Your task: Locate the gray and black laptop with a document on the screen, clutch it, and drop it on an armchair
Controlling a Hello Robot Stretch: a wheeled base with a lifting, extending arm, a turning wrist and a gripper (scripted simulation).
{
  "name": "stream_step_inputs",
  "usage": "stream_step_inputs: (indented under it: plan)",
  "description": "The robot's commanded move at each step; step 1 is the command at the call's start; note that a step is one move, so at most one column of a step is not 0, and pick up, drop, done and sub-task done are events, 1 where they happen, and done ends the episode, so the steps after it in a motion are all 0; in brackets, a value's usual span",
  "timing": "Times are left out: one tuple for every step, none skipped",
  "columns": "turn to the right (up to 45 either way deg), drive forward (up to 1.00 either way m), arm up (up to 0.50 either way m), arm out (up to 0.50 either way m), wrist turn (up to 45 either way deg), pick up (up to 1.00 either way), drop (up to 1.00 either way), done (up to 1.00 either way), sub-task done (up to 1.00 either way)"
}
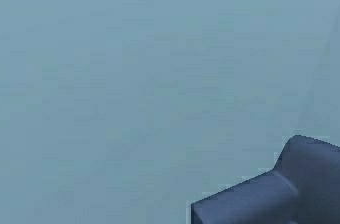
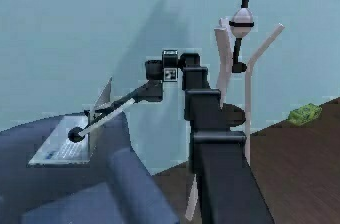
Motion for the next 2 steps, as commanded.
stream_step_inputs:
  plan:
    - [0.0, 0.00, -0.32, 0.00, 0.0, 0.00, 0.00, 0.00, 0.00]
    - [0.0, 0.00, -0.32, 0.00, 0.0, 0.00, 0.00, 0.00, 0.00]
